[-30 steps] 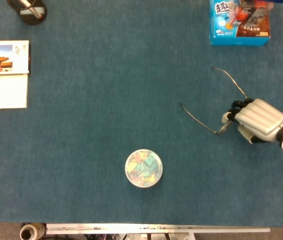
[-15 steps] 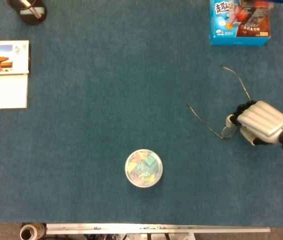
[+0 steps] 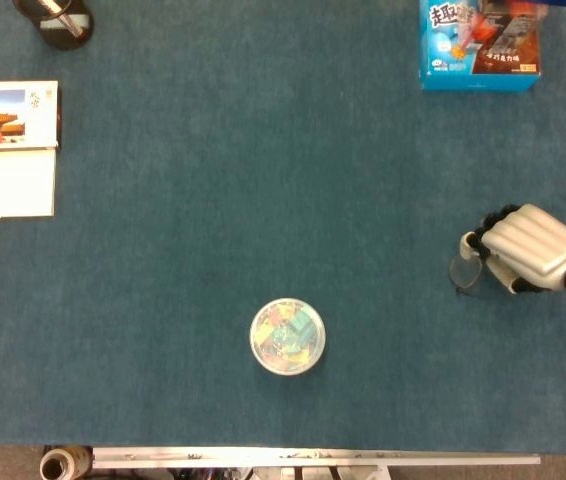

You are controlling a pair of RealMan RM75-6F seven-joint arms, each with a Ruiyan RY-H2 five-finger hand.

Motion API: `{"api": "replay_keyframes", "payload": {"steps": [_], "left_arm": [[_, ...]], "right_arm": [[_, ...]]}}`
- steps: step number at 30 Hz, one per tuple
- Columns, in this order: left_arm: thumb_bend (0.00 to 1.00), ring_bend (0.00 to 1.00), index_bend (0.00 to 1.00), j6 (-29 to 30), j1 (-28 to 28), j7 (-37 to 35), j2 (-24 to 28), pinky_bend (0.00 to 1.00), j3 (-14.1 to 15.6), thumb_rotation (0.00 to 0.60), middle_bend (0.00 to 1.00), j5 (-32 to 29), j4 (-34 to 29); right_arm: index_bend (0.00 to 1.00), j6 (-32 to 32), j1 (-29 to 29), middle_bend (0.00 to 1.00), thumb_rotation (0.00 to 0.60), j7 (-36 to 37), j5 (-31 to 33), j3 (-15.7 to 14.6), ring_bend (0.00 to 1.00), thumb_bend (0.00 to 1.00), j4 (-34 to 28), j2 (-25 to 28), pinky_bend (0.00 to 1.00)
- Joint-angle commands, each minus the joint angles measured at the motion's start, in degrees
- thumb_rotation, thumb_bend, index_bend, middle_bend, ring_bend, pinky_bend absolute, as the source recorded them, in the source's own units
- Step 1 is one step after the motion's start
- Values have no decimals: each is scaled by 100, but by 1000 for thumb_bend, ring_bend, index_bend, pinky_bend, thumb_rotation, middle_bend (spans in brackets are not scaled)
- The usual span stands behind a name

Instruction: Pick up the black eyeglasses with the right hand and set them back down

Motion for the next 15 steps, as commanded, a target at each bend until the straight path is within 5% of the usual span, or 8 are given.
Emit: {"api": "replay_keyframes", "payload": {"steps": [1,15], "left_arm": [[510,364,307,-1,-1,12,4,562,1,600,434,0,-11],[510,364,308,-37,-3,11,0,562,6,600,434,-26,-7]], "right_arm": [[371,5,-4,468,600,12,0,-4,300,649,12,-3,297],[371,-33,-13,468,600,148,30,-22,300,649,175,-135,298]]}}
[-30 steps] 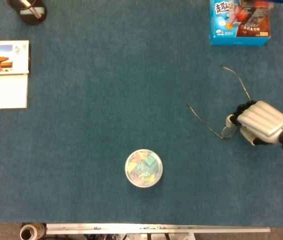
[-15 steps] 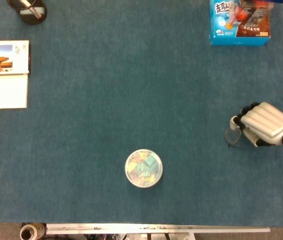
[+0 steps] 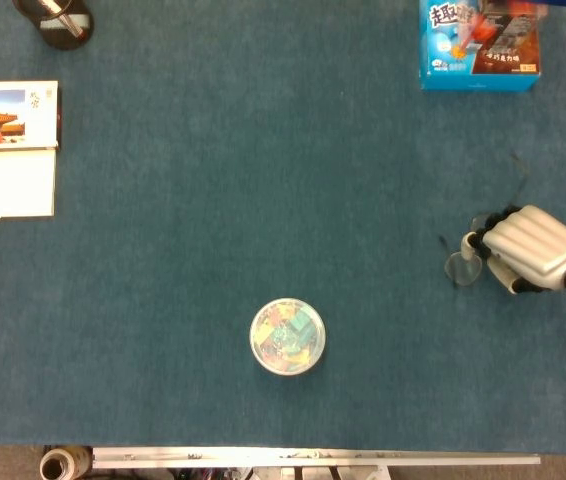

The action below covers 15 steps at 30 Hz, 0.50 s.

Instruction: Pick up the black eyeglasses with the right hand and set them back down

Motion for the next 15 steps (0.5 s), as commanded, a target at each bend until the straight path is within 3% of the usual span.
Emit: {"api": "replay_keyframes", "payload": {"steps": [1,15], "left_arm": [[510,364,308,-4,1,-9,-5,562,-1,600,434,-7,8],[510,364,307,-42,11,-91,-31,562,3,600,434,-40,78]], "right_arm": [[371,-14,1,468,600,32,13,2,300,649,50,-42,298],[371,-129,18,468,600,21,196,19,300,649,336,-270,298]]}}
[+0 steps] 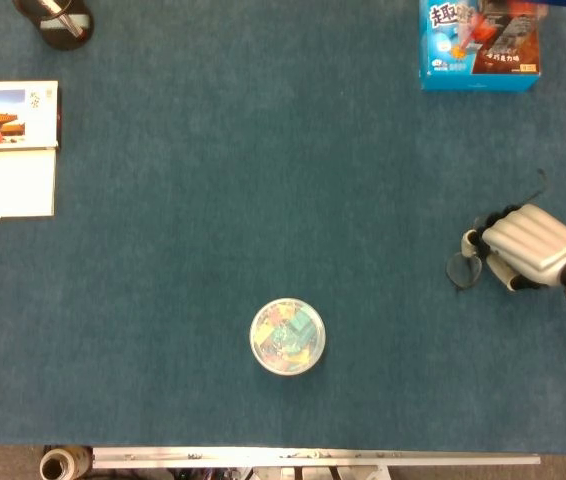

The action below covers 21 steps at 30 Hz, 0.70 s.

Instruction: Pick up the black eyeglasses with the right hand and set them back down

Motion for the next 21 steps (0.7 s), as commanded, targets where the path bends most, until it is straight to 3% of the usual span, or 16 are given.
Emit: {"api": "replay_keyframes", "payload": {"steps": [1,13,21], "left_arm": [[510,364,307,0,4,-4,1,562,1,600,434,-2,-1],[510,364,308,-23,-5,-6,-13,562,4,600,434,-1,5],[510,364,308,50,-6,94,43,562,-7,600,434,50,-112]], "right_arm": [[371,-14,2,468,600,-17,29,1,300,649,21,-20,298],[371,68,-29,468,600,-1,15,-8,300,650,-6,-18,298],[371,795,-236,468,600,131,-232,114,300,649,-499,513,302]]}}
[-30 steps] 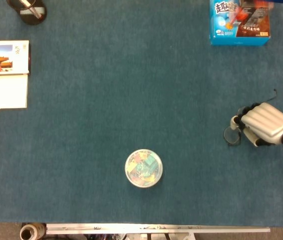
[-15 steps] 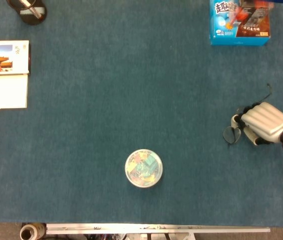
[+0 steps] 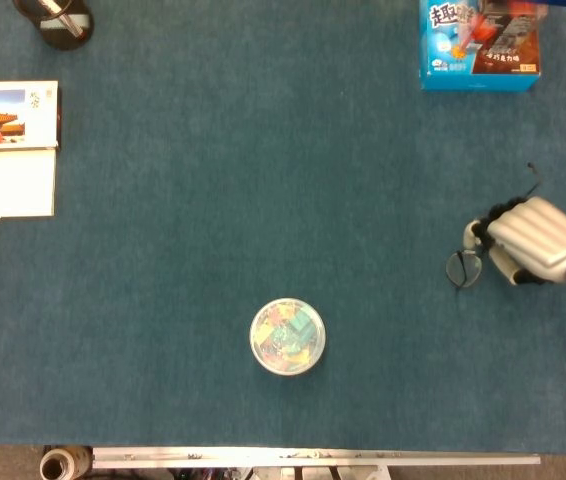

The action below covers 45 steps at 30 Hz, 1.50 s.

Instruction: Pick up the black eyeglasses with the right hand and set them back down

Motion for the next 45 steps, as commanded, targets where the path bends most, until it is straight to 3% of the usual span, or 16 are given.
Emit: {"api": "replay_keyframes", "payload": {"steps": [1,11,24,31,45], "left_arm": [[510,364,308,28,-1,40,20,562,0,600,434,25,-44],[510,364,307,114,19,148,72,562,-10,600,434,45,-185],[510,364,307,152,38,161,121,562,-16,600,434,40,-245],[510,364,307,144,42,120,112,562,-14,600,434,34,-217],[510,364,307,143,40,149,96,562,-17,600,434,29,-228]], "right_arm": [[371,386,-128,468,600,90,-135,91,300,649,-294,341,302],[371,1423,-432,468,600,424,-642,312,300,649,-816,867,309],[371,2328,-440,407,600,937,-1905,404,299,594,-513,300,325],[300,2305,-340,263,600,644,-2233,369,249,485,-290,-55,325],[289,1693,-267,251,600,314,-2138,39,201,481,-125,-60,326]]}}
